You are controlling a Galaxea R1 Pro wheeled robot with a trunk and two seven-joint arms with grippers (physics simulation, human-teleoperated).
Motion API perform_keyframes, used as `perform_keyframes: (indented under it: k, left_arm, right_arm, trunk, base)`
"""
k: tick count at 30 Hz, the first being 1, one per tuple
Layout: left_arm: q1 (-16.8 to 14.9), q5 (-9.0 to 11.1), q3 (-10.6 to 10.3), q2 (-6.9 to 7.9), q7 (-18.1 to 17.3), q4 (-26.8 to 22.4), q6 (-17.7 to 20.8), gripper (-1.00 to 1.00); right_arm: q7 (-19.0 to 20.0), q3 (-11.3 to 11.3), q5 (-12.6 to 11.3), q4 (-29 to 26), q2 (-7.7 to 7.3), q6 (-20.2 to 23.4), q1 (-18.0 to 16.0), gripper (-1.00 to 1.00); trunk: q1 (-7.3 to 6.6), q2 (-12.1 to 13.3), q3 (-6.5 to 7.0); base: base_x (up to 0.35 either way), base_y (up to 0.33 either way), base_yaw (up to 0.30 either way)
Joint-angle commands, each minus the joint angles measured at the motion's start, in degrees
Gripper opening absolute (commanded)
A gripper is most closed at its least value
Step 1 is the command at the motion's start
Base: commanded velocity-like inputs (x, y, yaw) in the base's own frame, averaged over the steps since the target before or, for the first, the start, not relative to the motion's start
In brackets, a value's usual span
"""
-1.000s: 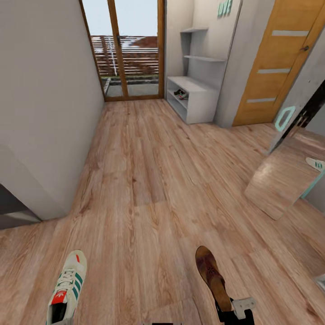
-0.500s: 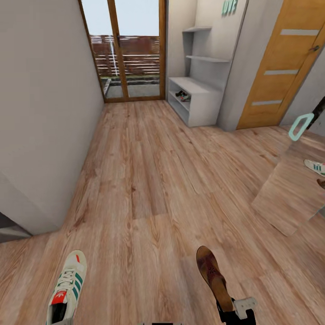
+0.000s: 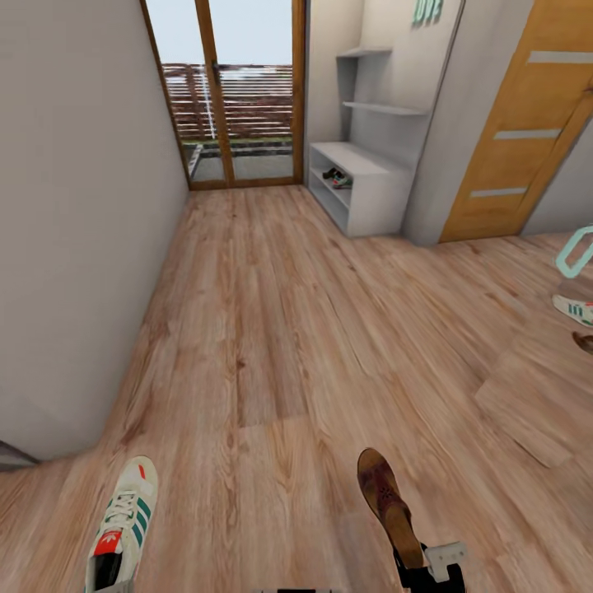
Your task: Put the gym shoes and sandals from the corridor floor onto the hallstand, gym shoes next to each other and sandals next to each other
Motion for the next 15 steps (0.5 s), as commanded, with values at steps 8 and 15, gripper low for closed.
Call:
perform_keyframes:
  k: [8,15]
  left_arm:
    - [-0.04,0.28,0.10,0.00,-0.24,0.06,-0.17,-1.00]
    - [-0.04,0.29,0.10,0.00,-0.24,0.06,-0.17,-1.00]
  right_arm:
    - [0.48,-0.63,0.06,0.05,0.04,-0.13,-0.03,-1.00]
    - [0.48,-0.64,0.06,0.07,0.05,-0.16,-0.03,-1.00]
  trunk:
    - [0.03,-0.01,-0.04]
    - [0.03,-0.01,-0.04]
  base:
    - [0.338,0.000,0.130]
    - [0.338,0.000,0.009]
